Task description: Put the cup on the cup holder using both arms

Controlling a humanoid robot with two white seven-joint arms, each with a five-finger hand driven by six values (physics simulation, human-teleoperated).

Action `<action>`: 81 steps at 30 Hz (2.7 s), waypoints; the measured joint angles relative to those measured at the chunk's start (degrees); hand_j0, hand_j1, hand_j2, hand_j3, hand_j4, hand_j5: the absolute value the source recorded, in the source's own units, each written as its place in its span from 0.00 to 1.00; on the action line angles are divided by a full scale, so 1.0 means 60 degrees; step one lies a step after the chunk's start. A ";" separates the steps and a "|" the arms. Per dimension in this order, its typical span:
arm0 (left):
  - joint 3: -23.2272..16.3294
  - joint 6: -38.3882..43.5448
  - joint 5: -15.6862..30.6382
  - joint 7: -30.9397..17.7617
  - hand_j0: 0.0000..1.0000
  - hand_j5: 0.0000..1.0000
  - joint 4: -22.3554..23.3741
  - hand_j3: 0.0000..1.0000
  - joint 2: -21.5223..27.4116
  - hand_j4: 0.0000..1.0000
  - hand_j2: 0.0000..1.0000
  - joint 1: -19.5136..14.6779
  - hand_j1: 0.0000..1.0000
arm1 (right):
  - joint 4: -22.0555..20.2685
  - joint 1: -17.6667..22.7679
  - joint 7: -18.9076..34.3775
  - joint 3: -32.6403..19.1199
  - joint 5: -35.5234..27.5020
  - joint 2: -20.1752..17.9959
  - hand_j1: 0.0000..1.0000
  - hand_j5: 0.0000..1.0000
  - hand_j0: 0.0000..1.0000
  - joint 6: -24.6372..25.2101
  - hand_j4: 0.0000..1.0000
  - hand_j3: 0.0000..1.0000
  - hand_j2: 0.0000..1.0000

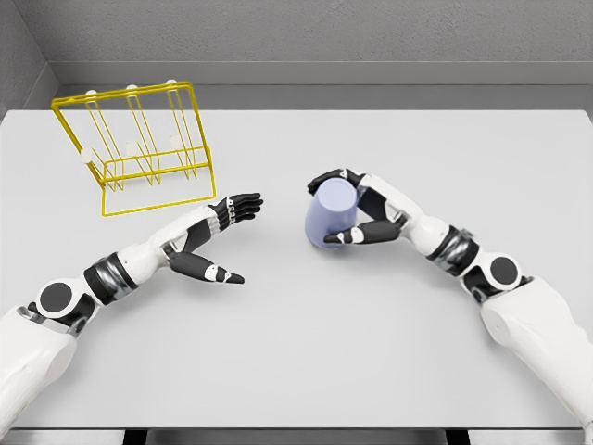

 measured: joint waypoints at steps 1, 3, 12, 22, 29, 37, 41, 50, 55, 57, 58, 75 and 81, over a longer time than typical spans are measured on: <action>0.0002 0.0000 0.0000 0.0000 1.00 1.00 0.0002 1.00 0.0003 1.00 1.00 0.0000 1.00 | 0.0060 -0.0015 -0.0001 -0.0001 0.0000 0.0072 0.69 0.69 0.69 0.0003 0.69 0.69 0.69; 0.0014 0.0000 0.0004 0.0000 1.00 1.00 0.0005 1.00 0.0016 1.00 1.00 0.0000 1.00 | 0.0149 -0.0058 0.0000 0.0000 0.0014 0.0195 0.69 0.69 0.69 0.0001 0.69 0.69 0.69; 0.0146 0.0000 -0.0004 0.0000 1.00 1.00 0.0059 1.00 -0.0041 1.00 1.00 -0.0073 1.00 | 0.0632 -0.0161 -0.0002 0.0016 0.0294 0.0678 0.69 0.69 0.69 0.0004 0.69 0.69 0.69; 0.0338 0.0018 -0.0039 0.0007 1.00 1.00 0.0529 1.00 -0.0491 1.00 1.00 -0.0381 1.00 | 0.1165 -0.0278 -0.0002 0.0304 0.0365 0.1127 0.70 0.70 0.70 0.0002 0.70 0.70 0.70; 0.0360 0.0029 -0.0047 0.0014 1.00 1.00 0.0789 1.00 -0.0647 1.00 1.00 -0.0439 1.00 | 0.1287 -0.0308 0.0002 0.0360 0.0352 0.1261 0.81 0.81 0.81 0.0005 0.81 0.81 0.81; 0.0365 0.0032 -0.0057 0.0015 1.00 1.00 0.0937 1.00 -0.0710 1.00 1.00 -0.0498 1.00 | 0.1309 -0.0308 -0.0001 0.0368 0.0362 0.1334 1.00 1.00 1.00 0.0005 1.00 1.00 1.00; 0.0358 0.0041 -0.0058 0.0015 1.00 1.00 0.0963 1.00 -0.0723 1.00 1.00 -0.0498 1.00 | 0.1473 -0.0337 -0.0001 0.0351 0.0604 0.1300 1.00 1.00 1.00 0.0005 1.00 1.00 1.00; 0.0353 0.0070 -0.0183 0.0027 1.00 1.00 0.1265 1.00 -0.0917 1.00 1.00 -0.0513 1.00 | 0.1644 -0.0498 -0.0001 0.0290 0.0750 0.1135 1.00 1.00 1.00 0.0005 1.00 1.00 1.00; 0.0358 0.0085 -0.0224 0.0029 1.00 1.00 0.1367 1.00 -0.0987 1.00 1.00 -0.0513 1.00 | 0.1767 -0.0557 0.0000 0.0281 0.0763 0.1112 1.00 1.00 1.00 0.0004 1.00 1.00 1.00; 0.0358 0.0085 -0.0229 0.0029 1.00 1.00 0.1390 1.00 -0.1005 1.00 1.00 -0.0513 1.00 | 0.1846 -0.0571 -0.0001 0.0283 0.0769 0.1109 1.00 1.00 1.00 0.0004 1.00 1.00 1.00; 0.0359 0.0086 -0.0230 0.0029 1.00 1.00 0.1397 1.00 -0.1011 1.00 1.00 -0.0527 1.00 | 0.1871 -0.0600 -0.0001 0.0283 0.0771 0.1100 1.00 1.00 1.00 0.0004 1.00 1.00 1.00; 0.0339 0.0092 -0.0359 0.0029 1.00 1.00 0.1460 1.00 -0.1445 1.00 1.00 -0.0718 1.00 | 0.2198 -0.0937 0.0000 0.0247 0.0767 -0.0437 1.00 1.00 1.00 0.0000 1.00 1.00 1.00; 0.0327 0.0091 -0.0487 0.0029 1.00 1.00 0.1846 1.00 -0.1725 1.00 1.00 -0.0952 1.00 | 0.2162 -0.1406 -0.0001 0.0131 0.0735 -0.1272 1.00 1.00 1.00 0.0004 1.00 1.00 1.00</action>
